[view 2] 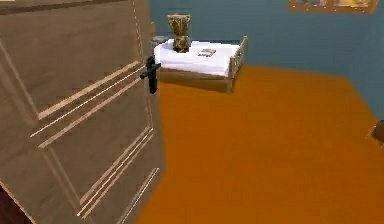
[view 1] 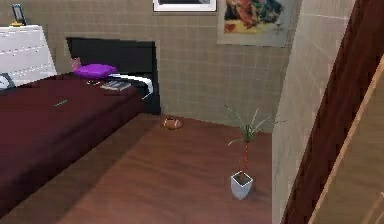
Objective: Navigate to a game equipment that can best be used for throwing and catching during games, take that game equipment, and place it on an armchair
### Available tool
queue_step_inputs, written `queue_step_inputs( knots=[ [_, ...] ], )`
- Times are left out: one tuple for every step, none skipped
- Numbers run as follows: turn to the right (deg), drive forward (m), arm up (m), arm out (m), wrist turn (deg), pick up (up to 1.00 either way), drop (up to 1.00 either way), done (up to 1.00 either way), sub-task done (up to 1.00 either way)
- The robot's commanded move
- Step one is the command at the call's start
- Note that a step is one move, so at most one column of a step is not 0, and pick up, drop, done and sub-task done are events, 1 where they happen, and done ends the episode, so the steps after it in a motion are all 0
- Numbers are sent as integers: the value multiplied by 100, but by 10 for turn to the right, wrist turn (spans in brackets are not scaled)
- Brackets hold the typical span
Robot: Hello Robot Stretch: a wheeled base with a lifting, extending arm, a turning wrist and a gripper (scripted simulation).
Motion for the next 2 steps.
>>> queue_step_inputs(
  knots=[
    [0, 25, 0, 0, 0, 0, 0, 0, 0],
    [-30, 0, 0, 0, 0, 0, 0, 0, 0]
  ],
)
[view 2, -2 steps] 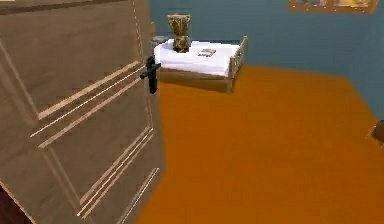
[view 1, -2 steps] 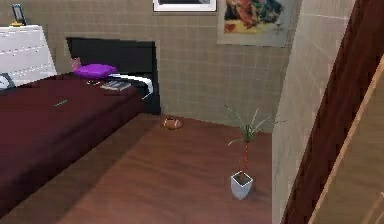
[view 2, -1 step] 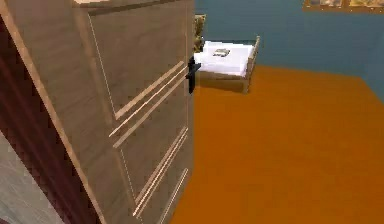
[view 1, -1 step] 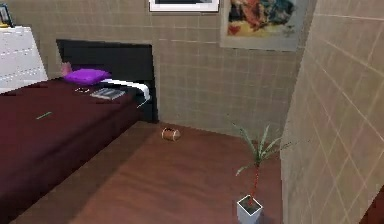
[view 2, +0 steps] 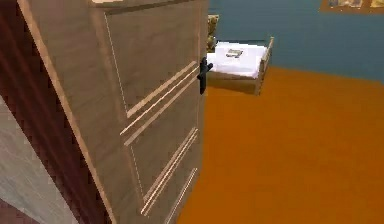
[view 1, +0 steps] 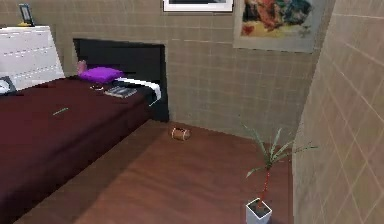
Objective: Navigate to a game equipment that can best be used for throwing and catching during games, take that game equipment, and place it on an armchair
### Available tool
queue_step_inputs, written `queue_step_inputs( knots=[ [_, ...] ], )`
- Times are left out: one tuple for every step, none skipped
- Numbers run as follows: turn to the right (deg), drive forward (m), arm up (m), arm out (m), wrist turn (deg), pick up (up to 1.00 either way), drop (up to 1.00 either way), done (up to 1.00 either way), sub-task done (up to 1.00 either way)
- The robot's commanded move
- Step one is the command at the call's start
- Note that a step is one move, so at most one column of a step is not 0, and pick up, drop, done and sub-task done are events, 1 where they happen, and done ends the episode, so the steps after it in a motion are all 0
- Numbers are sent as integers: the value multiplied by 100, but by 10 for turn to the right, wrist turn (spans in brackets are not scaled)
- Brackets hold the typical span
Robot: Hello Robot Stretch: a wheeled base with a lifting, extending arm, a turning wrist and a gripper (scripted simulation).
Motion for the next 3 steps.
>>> queue_step_inputs(
  knots=[
    [0, 100, 0, 0, 0, 0, 0, 0, 0],
    [-210, 0, 0, 0, 0, 0, 0, 0, 0],
    [0, 5, 0, 0, 0, 0, 0, 0, 0]
  ],
)
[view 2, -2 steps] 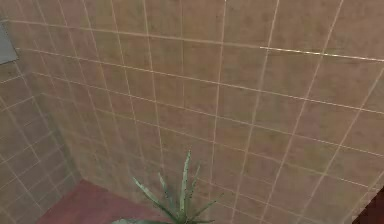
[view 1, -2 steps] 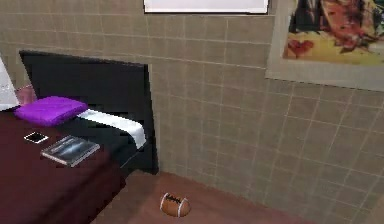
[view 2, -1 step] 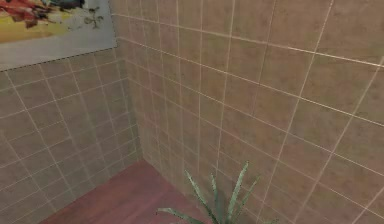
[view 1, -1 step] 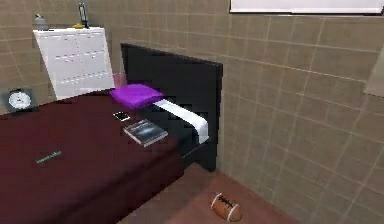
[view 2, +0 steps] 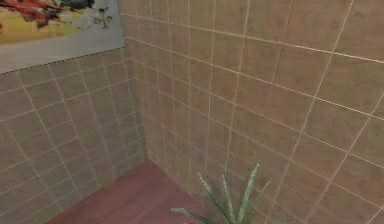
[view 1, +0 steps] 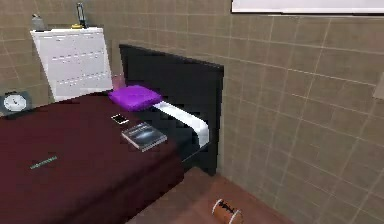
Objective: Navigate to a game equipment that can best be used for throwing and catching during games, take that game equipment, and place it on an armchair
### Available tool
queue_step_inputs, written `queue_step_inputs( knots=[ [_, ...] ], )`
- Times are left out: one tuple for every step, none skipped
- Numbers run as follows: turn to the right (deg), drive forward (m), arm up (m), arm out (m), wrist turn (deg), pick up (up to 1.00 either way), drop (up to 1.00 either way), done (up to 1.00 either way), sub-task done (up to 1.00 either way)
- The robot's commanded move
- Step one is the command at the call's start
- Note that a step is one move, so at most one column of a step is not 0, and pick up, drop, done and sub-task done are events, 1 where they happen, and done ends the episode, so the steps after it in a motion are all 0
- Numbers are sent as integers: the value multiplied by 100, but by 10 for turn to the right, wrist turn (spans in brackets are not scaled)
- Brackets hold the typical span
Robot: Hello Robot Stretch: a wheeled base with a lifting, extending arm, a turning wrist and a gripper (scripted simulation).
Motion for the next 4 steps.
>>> queue_step_inputs(
  knots=[
    [300, 0, 0, 0, 0, 0, 0, 0, 0],
    [0, 25, 0, 0, 0, 0, 0, 0, 0],
    [-450, 0, 0, 0, 0, 0, 0, 0, 0],
    [-450, 0, 0, 0, 0, 0, 0, 0, 0]
  ],
)
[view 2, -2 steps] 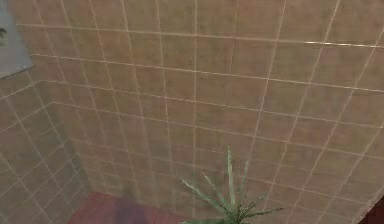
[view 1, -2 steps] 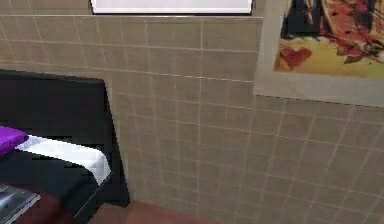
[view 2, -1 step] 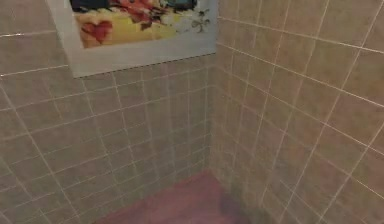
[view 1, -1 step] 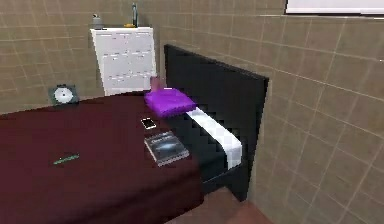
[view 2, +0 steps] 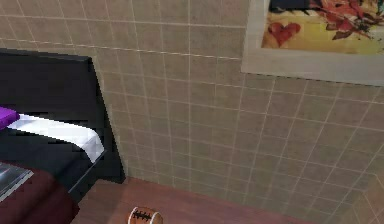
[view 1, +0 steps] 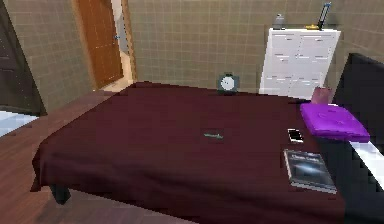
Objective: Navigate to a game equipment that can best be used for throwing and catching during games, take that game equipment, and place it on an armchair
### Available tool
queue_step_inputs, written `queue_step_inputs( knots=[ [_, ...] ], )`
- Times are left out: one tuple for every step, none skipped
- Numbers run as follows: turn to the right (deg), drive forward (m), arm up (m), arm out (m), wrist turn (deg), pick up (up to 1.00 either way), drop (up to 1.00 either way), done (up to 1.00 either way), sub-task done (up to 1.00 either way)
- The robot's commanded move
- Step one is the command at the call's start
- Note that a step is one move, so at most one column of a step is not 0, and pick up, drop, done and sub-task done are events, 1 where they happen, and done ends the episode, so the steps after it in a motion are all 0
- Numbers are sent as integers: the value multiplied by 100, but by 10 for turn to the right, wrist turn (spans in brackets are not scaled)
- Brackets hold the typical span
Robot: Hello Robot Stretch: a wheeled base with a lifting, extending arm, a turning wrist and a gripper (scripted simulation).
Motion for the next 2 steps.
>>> queue_step_inputs(
  knots=[
    [-150, 0, 0, 0, 0, 0, 0, 0, 0],
    [0, 0, 14, 0, 0, 0, 0, 0, 0]
  ],
)
